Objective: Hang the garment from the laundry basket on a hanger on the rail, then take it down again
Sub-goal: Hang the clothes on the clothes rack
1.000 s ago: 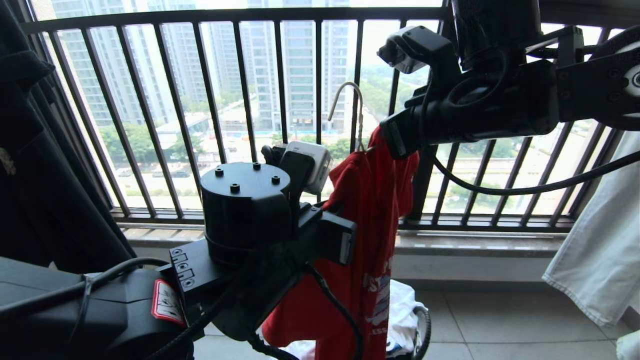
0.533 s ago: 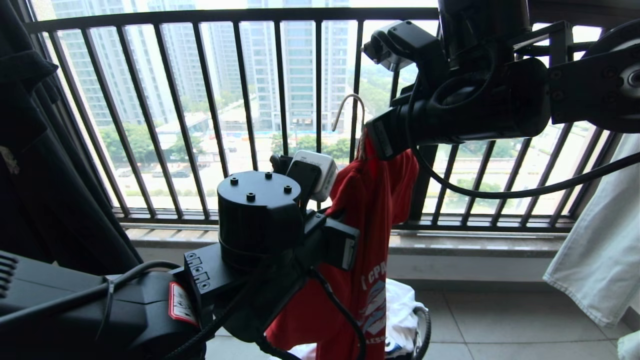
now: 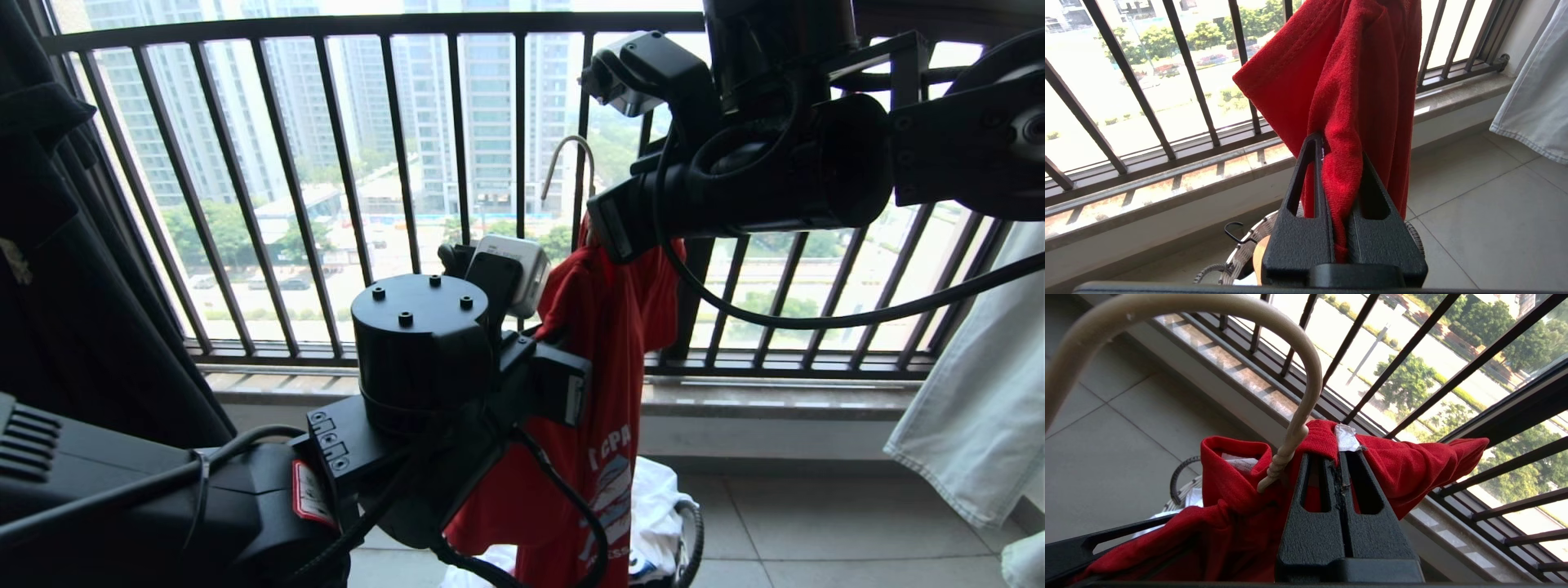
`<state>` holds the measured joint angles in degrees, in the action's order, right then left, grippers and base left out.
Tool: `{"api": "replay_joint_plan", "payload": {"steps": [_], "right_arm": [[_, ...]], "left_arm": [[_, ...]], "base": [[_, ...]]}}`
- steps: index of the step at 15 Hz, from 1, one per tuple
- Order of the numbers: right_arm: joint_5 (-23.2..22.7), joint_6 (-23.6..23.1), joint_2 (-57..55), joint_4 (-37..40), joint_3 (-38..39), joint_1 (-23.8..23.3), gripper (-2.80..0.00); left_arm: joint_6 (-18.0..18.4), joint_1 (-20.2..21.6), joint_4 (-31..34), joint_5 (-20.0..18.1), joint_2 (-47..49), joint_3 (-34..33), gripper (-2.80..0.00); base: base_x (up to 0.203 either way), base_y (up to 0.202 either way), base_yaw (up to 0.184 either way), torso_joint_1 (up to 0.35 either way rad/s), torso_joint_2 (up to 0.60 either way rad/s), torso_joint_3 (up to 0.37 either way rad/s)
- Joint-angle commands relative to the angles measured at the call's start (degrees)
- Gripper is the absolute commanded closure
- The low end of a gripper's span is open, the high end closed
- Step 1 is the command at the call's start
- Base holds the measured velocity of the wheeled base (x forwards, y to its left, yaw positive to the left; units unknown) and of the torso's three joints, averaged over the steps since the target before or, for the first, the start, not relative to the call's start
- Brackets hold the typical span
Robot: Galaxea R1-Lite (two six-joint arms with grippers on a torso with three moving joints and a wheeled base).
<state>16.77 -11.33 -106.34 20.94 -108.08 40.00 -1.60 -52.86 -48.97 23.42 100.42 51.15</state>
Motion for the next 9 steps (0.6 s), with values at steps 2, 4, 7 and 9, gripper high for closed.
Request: {"api": "replay_joint_plan", "payload": {"steps": [2,4,7,9], "right_arm": [[0.28,-0.02,0.78,0.15,0.15,0.52,0.00],[0.92,-0.10,1.04,0.15,0.28,0.52,0.00],[1.33,-0.10,1.66,0.15,0.42,0.52,0.00],[1.33,-0.10,1.82,0.20,0.66,0.61,0.00]], "left_arm": [[0.01,0.12,-0.60,1.72,0.74,0.26,0.00],[0.01,0.12,-0.66,1.80,0.57,0.44,0.00],[-0.07,0.21,-0.68,1.80,0.48,0.49,0.00],[-0.07,0.21,-1.36,1.88,0.40,0.61,0.00]], "base": [[0.000,0.000,0.000,0.000,0.00,0.000],[0.000,0.000,0.000,0.000,0.00,0.000],[0.000,0.000,0.000,0.000,0.00,0.000],[0.000,0.000,0.000,0.000,0.00,0.000]]}}
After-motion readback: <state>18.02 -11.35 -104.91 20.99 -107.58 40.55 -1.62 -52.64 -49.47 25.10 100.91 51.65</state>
